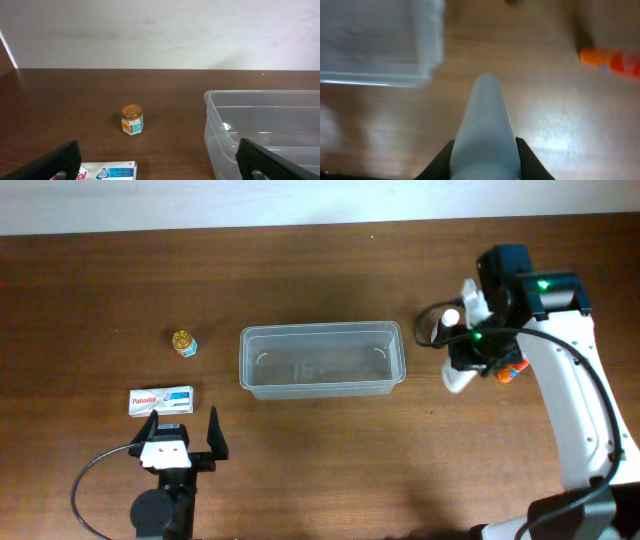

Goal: Pack container
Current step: 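Carry the dropper bottle into the container's right end and release it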

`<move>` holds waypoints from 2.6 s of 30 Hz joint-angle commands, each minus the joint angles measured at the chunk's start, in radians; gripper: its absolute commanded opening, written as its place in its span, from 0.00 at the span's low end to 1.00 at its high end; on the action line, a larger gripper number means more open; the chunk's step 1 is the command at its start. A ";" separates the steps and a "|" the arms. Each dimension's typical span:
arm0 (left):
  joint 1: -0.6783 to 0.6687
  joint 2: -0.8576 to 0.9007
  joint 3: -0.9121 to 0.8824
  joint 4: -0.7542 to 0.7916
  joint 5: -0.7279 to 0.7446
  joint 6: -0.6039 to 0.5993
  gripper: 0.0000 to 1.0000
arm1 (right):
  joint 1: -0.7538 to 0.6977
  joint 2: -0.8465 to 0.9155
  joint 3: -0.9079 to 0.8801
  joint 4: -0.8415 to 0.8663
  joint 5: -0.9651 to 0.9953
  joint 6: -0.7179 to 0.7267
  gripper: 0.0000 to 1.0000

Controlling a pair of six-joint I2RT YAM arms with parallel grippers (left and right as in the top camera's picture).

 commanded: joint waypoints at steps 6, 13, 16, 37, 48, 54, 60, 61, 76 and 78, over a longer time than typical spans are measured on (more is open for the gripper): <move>0.004 -0.010 -0.001 -0.008 -0.003 0.015 0.99 | 0.206 0.000 0.104 0.116 0.009 0.061 0.12; 0.004 -0.010 -0.001 -0.008 -0.003 0.015 0.99 | 0.280 0.058 0.104 0.206 0.028 0.134 0.13; 0.004 -0.010 -0.001 -0.008 -0.003 0.015 0.99 | 0.286 0.101 0.104 0.226 0.032 0.169 0.13; 0.004 -0.010 -0.001 -0.008 -0.003 0.015 1.00 | 0.286 0.322 0.102 0.294 0.079 0.331 0.13; 0.004 -0.010 -0.001 -0.008 -0.003 0.015 0.99 | 0.286 0.382 0.097 0.307 0.085 0.342 0.13; 0.004 -0.010 -0.001 -0.008 -0.003 0.015 1.00 | 0.286 0.387 0.068 0.353 0.088 0.341 0.13; 0.004 -0.010 -0.001 -0.008 -0.003 0.015 0.99 | 0.286 0.394 0.062 0.357 0.111 0.341 0.13; 0.004 -0.010 -0.001 -0.008 -0.003 0.015 0.99 | 0.285 0.394 0.062 0.357 0.111 0.341 0.13; 0.004 -0.010 -0.001 -0.008 -0.003 0.015 0.99 | 0.285 0.397 0.058 0.358 0.111 0.266 0.14; 0.004 -0.010 -0.001 -0.008 -0.003 0.015 0.99 | 0.285 0.398 0.058 0.358 0.111 0.266 0.14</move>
